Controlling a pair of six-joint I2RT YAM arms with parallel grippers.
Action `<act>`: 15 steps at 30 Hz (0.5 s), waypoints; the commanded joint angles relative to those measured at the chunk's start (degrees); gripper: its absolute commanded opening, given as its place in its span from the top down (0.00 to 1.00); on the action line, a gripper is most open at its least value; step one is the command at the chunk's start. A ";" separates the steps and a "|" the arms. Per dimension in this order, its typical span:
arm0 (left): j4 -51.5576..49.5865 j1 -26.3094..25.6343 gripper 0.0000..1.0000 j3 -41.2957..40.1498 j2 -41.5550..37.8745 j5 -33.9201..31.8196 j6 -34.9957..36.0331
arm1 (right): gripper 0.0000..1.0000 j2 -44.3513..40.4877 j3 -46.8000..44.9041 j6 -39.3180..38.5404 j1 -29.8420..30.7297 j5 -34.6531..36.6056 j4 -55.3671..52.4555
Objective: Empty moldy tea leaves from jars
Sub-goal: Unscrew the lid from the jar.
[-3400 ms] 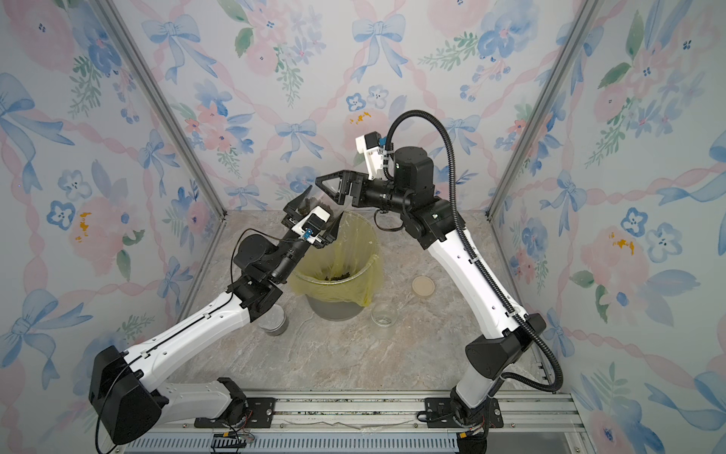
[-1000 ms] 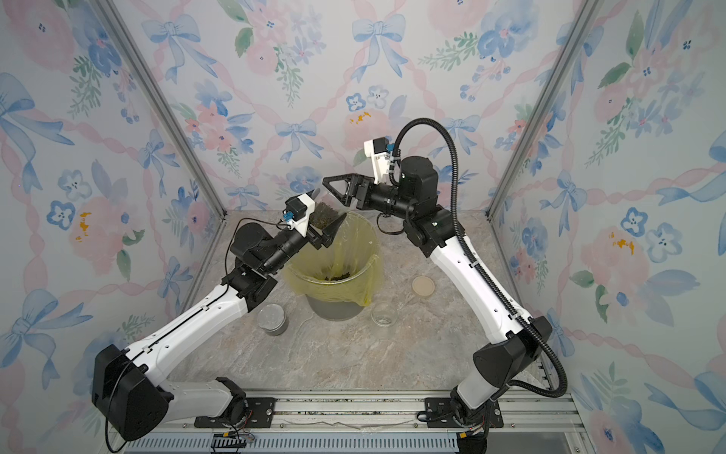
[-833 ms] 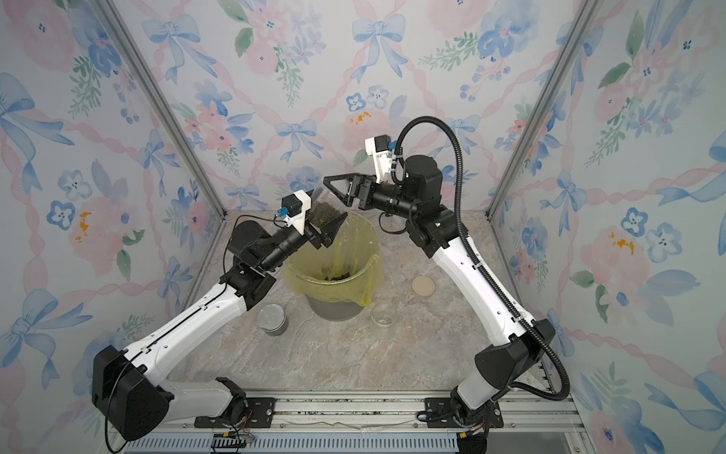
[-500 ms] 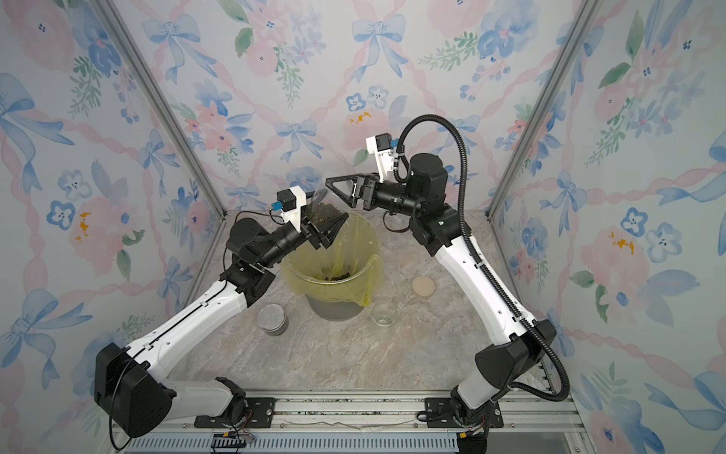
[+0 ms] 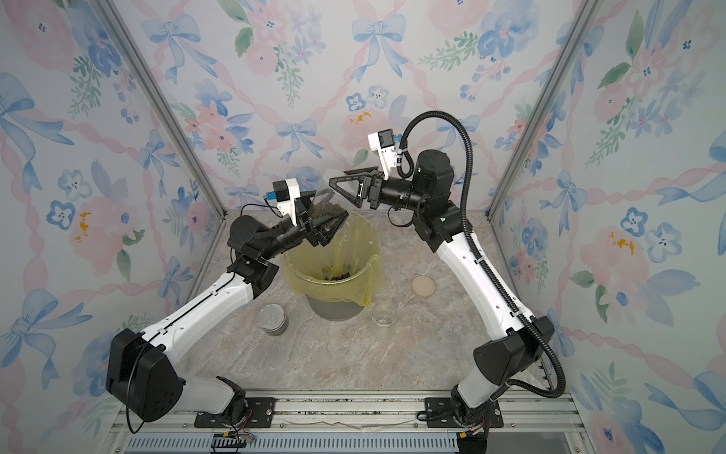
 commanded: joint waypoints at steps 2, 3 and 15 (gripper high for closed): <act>6.25 1.55 0.60 3.43 0.70 1.32 -8.72 | 0.39 1.06 0.48 1.02 -1.84 -7.50 6.24; 6.20 1.55 0.60 3.54 0.73 1.53 -8.72 | 0.39 1.11 0.64 1.36 -2.00 -7.85 6.69; 0.41 0.59 0.60 1.62 -1.21 -1.41 2.41 | 0.14 0.75 0.54 2.53 -2.11 -8.62 8.10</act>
